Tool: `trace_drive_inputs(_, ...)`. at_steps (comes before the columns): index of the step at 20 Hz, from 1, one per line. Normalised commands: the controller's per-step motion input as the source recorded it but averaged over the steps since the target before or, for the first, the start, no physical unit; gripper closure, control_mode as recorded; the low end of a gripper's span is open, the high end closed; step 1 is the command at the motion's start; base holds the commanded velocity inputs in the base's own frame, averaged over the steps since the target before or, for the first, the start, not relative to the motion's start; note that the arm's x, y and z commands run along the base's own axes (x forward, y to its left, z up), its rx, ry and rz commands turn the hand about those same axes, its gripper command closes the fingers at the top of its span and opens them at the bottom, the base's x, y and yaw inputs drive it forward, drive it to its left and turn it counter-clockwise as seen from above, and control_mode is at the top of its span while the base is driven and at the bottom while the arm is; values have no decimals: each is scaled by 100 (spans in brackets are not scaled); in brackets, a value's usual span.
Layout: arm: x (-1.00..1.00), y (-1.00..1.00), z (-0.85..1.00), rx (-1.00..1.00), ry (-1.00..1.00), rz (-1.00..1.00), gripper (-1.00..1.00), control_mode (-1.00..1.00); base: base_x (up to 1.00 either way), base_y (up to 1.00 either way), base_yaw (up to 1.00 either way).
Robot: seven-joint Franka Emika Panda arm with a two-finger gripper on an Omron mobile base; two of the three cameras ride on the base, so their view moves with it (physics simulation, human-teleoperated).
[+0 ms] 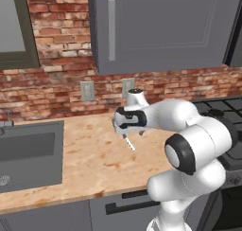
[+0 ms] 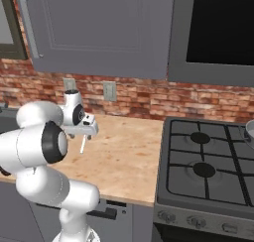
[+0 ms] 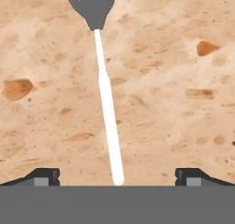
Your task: Put the onion and garlic in the pot. Retrieve the spatula and lightly stir the vegetables in the pot.
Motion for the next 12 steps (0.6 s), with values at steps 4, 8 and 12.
trace_drive_inputs(4,-2,2,-27,0,7,0,-100,-100,0,0,0)
trace_drive_inputs(8,-2,0,-37,0,4,0,-100,-100,0,0,0)
trace_drive_inputs(12,0,0,-41,0,3,0,-100,-100,0,0,0)
